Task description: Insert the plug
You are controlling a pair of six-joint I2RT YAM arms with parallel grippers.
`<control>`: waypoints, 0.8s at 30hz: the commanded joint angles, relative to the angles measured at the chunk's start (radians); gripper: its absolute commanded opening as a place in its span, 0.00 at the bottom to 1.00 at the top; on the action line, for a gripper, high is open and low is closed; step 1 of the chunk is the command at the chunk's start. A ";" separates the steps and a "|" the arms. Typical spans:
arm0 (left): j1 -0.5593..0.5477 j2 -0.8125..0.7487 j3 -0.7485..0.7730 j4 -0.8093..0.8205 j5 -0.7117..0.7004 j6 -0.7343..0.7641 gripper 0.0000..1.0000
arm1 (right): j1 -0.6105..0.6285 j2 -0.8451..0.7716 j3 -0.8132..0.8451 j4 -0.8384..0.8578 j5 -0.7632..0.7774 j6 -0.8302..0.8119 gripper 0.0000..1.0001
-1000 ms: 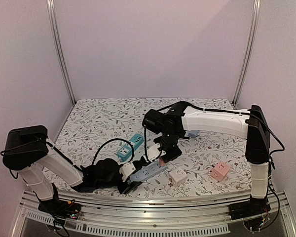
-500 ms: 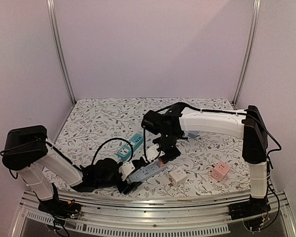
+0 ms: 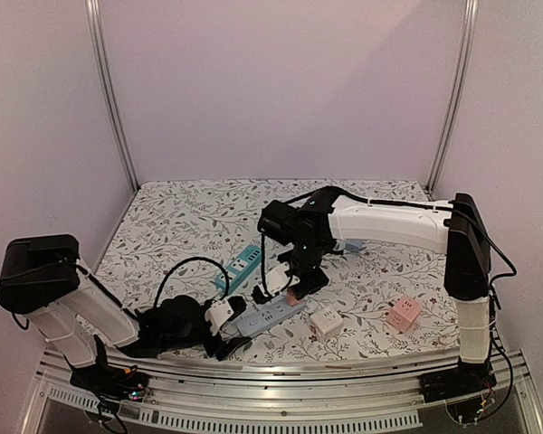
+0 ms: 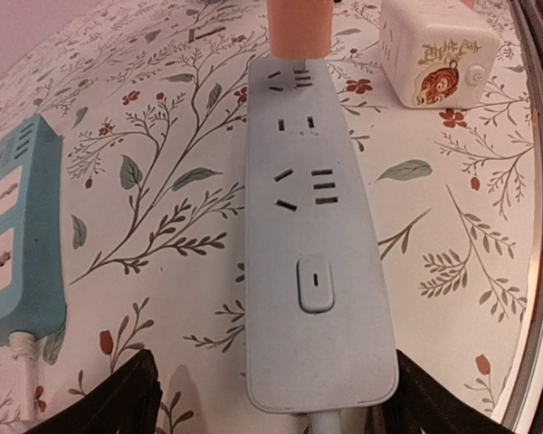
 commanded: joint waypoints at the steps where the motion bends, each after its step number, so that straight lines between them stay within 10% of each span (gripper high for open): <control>1: 0.015 -0.024 -0.023 0.009 -0.001 0.003 0.83 | 0.008 0.026 0.015 -0.021 -0.044 -0.062 0.00; 24: 0.015 0.017 -0.007 0.017 0.000 0.013 0.76 | 0.020 0.079 0.032 -0.006 0.037 -0.068 0.00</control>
